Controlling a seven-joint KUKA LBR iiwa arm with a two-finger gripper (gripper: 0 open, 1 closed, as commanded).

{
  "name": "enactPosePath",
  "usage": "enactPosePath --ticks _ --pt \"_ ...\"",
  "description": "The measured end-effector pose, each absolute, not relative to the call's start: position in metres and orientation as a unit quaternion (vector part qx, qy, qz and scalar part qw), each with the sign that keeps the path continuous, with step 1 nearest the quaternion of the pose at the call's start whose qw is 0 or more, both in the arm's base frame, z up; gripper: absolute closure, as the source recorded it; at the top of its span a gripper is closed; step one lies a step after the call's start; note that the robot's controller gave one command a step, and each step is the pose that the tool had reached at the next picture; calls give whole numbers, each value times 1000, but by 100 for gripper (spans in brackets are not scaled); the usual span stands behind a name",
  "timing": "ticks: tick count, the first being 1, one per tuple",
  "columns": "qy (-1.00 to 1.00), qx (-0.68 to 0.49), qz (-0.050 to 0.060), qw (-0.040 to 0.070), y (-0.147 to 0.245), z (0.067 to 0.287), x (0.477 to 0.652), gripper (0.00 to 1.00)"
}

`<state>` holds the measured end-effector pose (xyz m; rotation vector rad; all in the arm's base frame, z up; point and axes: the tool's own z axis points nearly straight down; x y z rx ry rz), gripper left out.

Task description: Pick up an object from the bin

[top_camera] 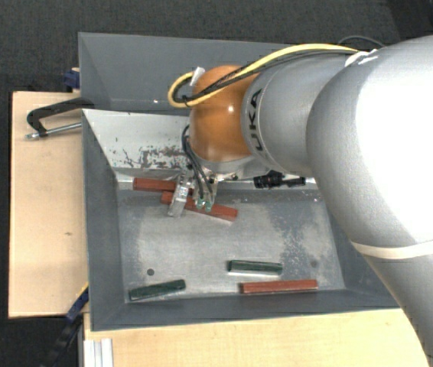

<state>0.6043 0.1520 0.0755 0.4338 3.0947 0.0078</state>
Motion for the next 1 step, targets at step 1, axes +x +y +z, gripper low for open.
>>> enactPosePath --ticks 1 --pt "992 130 4 7 118 76 582 100"
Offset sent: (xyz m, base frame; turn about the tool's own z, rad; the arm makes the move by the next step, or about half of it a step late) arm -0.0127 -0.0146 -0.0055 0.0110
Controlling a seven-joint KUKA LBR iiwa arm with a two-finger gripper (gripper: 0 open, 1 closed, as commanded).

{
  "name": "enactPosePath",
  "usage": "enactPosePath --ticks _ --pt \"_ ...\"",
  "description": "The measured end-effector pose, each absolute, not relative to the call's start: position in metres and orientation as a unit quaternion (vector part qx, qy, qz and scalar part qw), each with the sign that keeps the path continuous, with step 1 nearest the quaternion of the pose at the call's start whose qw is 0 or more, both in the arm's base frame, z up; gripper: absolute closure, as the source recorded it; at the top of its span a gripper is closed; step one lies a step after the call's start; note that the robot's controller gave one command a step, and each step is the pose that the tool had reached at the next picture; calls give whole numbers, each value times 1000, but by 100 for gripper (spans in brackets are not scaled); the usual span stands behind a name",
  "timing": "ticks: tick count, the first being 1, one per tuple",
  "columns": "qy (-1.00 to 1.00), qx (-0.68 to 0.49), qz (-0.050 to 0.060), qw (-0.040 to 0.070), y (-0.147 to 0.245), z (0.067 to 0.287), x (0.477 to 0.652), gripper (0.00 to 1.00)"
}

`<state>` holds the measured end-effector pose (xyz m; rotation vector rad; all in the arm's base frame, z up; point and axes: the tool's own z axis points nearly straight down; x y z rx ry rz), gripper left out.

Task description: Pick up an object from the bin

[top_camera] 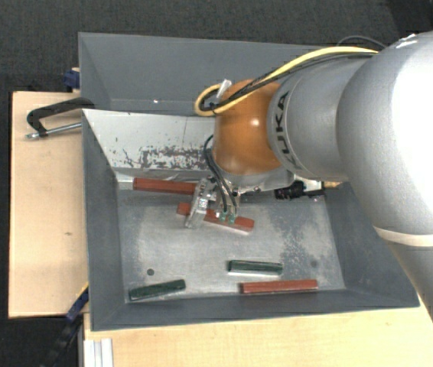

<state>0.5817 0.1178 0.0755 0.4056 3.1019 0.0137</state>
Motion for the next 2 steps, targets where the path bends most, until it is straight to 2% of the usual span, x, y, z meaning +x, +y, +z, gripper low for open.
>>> enactPosePath --ticks 1,2 --pt "990 144 1 0 138 71 591 0" --pt "990 143 1 -1 139 70 591 0"
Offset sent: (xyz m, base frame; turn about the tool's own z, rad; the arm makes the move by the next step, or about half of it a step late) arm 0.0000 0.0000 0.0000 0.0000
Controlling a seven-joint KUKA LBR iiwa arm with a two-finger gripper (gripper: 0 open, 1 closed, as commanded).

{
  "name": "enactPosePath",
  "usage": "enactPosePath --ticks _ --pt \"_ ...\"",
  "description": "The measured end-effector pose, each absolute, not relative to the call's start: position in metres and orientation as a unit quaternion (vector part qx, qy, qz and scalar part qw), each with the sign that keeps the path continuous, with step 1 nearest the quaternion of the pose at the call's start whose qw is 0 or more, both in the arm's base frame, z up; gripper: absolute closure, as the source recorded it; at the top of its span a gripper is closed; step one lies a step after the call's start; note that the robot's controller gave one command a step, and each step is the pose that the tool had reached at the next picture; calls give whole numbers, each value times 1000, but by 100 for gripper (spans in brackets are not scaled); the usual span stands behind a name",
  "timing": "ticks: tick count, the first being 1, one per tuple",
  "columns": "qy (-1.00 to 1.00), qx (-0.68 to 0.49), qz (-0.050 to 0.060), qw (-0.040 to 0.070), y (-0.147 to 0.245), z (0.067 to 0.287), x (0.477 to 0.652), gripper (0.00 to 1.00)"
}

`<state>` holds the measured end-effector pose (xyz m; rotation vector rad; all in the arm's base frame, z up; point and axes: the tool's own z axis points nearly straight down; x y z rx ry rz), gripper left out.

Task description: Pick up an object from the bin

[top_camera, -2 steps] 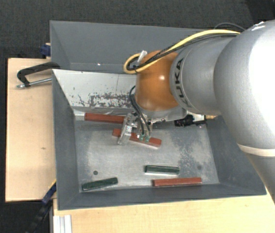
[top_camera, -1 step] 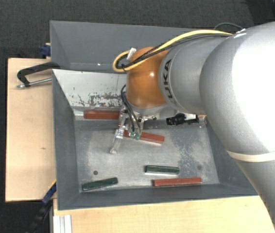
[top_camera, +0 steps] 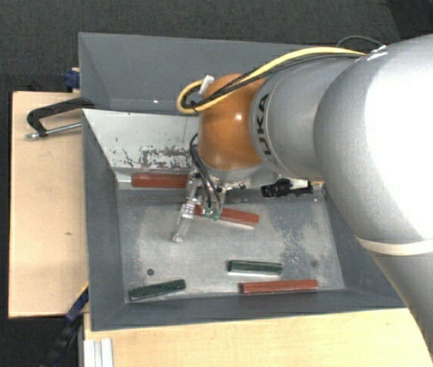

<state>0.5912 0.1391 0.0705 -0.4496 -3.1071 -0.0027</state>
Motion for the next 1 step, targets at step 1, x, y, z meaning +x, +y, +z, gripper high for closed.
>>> enactPosePath --ticks 1 --pt "-987 -164 -2 2 120 71 589 0"
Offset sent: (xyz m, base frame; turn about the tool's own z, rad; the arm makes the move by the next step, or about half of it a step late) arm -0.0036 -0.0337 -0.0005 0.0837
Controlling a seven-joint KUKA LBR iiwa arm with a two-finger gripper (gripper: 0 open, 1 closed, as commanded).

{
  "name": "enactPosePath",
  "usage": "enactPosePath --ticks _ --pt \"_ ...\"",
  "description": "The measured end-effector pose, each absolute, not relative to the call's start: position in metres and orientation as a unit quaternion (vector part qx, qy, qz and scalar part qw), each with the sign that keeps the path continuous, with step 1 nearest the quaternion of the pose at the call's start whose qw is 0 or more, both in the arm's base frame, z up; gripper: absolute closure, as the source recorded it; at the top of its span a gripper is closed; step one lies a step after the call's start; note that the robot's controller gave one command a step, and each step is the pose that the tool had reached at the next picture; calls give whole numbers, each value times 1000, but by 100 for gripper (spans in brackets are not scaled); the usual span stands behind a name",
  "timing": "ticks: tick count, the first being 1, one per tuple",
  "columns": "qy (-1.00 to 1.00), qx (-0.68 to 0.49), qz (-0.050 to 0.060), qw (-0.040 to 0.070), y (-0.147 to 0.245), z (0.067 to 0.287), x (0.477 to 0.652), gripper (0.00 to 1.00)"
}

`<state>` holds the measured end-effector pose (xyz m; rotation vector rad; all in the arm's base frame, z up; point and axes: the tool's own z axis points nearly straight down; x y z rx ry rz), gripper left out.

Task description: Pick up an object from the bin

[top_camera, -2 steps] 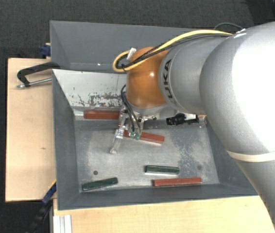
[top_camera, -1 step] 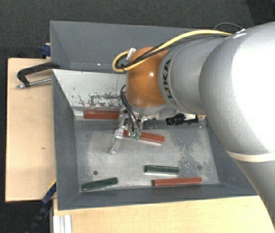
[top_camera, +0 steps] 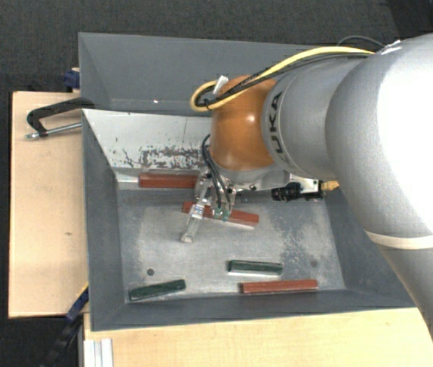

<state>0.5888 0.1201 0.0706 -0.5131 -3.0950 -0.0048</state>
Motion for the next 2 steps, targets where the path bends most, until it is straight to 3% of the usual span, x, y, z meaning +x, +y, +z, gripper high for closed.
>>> enactPosePath --ticks 2 --pt "-985 -170 -1 2 91 73 593 0"
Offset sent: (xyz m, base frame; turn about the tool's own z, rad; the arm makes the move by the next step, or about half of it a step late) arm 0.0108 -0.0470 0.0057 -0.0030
